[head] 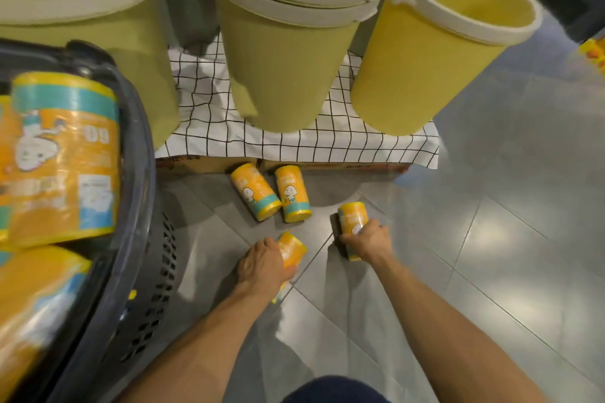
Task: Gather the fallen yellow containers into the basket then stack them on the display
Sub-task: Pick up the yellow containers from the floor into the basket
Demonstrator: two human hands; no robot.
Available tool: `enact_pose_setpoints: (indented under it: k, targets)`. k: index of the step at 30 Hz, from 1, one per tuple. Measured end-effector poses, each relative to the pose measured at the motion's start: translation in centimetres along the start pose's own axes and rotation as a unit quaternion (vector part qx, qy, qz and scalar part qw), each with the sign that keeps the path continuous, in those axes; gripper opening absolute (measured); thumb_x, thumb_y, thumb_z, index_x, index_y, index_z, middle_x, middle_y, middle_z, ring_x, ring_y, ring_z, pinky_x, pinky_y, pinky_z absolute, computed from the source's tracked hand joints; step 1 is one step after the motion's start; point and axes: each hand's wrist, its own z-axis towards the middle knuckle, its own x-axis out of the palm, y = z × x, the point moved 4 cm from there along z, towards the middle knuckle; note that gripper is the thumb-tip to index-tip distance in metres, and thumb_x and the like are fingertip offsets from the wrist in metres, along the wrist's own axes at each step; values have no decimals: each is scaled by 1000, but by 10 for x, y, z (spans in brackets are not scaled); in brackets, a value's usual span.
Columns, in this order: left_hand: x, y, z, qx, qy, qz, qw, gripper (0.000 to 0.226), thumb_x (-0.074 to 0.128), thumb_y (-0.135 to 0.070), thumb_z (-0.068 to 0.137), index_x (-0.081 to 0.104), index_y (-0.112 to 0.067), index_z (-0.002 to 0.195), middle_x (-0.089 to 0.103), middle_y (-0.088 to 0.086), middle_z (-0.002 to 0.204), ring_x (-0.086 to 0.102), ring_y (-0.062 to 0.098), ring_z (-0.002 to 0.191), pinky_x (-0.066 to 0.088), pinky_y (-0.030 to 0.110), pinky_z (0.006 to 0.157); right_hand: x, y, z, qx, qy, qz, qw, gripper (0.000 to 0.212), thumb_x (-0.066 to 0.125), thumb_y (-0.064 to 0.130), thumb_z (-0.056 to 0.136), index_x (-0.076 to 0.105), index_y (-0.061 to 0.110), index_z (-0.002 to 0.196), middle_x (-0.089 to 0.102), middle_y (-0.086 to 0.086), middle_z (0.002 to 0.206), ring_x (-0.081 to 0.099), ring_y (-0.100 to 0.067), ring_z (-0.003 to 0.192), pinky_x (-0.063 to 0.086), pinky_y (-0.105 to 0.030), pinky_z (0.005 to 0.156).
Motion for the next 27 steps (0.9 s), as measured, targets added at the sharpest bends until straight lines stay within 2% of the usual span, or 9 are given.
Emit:
enact_pose_setpoints:
  k: [3,6,8,12,15,16,20,23,27]
  targets:
    - [-7,-4,-13,-23,2,-54,998,70,71,-65,84,39,-16,123,61,9,131,63,30,116,52,40,88,18,-5,-23,16,16,33,999,79,85,44,73,45,6,130,52,-17,128,55,-35,118,45,-36,85]
    - [-22,-15,-29,-9,-20,-88,996,66,61,-68,89,35,-17,121,61,9,130,64,31,113,51,39,84,27,-16,-40,27,29,131,991,79,84,45,67,48,5,125,61,-14,117,64,-32,103,57,-41,82]
    - [-44,-25,-43,-6,-46,-127,991,67,54,-67,94,34,-14,131,59,10,132,63,31,115,45,37,80,22,-21,-53,34,36,214,976,79,83,48,67,50,6,125,66,-14,111,68,-29,94,62,-44,77]
    - [-109,-45,-66,3,-94,-169,981,68,48,-65,97,32,-10,134,61,14,130,62,39,114,46,44,84,-24,-3,-92,-32,15,310,950,72,78,55,68,59,11,121,71,-9,105,73,-21,88,55,-26,57]
    - [-157,-58,-84,11,-119,-236,964,69,50,-66,96,32,-10,132,60,15,130,61,39,116,49,46,90,-73,30,-126,-93,23,395,914,31,78,31,88,59,19,110,71,-9,103,72,-22,88,57,-28,63]
    - [-172,-61,-93,12,-131,-260,956,68,51,-66,96,34,-10,131,60,14,129,60,39,116,49,46,90,-89,42,-137,-114,26,410,905,26,77,28,91,57,22,107,71,-9,104,72,-24,90,59,-33,67]
    - [-237,-76,-137,47,-176,-285,941,68,50,-69,95,37,-10,125,62,12,121,61,37,113,47,43,83,-152,95,-192,-215,17,429,877,24,75,31,92,58,28,108,72,-3,105,73,-21,93,61,-40,78]
    - [-289,-71,-178,81,-221,-242,941,69,51,-71,93,35,-11,124,63,15,126,61,39,117,45,44,85,-185,139,-236,-266,27,451,851,16,72,37,94,64,27,104,77,2,94,76,-19,88,60,-39,78]
    - [-359,-20,-222,77,-273,-201,937,68,53,-71,92,35,-12,121,66,12,118,63,37,110,49,44,83,-201,203,-288,-318,70,459,826,29,70,42,95,70,16,109,78,-6,97,76,-24,89,60,-36,72]
